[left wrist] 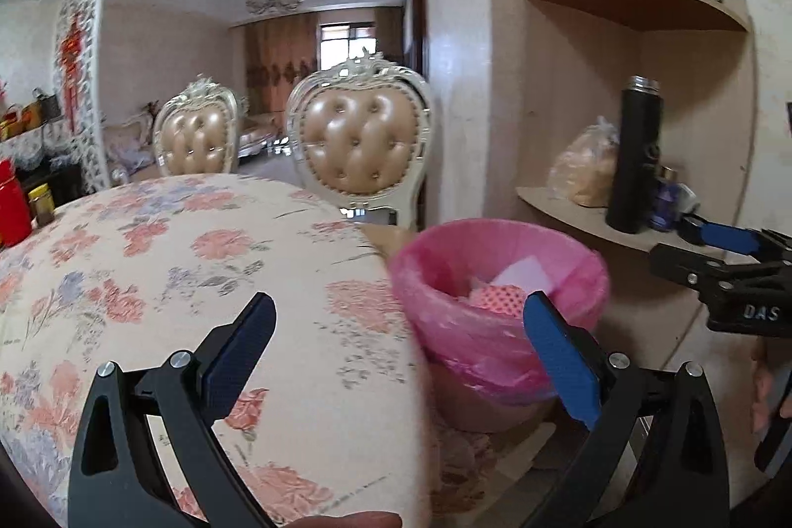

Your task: Collect trash

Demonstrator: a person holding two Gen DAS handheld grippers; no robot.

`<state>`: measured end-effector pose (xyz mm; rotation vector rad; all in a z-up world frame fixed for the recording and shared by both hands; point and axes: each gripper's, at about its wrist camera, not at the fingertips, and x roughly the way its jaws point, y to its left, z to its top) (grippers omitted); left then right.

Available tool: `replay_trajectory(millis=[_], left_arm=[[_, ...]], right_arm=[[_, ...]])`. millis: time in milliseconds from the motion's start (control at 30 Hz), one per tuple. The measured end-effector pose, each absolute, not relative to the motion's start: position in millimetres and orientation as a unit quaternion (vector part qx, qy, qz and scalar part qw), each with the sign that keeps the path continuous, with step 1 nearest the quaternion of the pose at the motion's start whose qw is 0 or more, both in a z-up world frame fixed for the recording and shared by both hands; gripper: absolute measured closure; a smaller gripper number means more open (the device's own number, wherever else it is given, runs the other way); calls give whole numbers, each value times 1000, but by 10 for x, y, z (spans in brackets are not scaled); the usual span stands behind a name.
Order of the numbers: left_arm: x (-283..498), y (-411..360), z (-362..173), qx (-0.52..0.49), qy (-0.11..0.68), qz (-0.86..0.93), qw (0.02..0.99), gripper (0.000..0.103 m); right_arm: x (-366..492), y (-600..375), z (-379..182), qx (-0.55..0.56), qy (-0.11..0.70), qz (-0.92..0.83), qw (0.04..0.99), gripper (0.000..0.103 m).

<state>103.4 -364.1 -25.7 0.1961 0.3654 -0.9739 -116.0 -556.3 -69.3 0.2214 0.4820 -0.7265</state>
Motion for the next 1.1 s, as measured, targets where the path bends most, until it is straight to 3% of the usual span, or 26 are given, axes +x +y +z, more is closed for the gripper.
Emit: replay_trajectory(millis=[1100], left_arm=[[1084,-3605,-281,79,188,-502,840,6]], right_arm=[[-1325,-5452,-668,85,232,-356,901,5]])
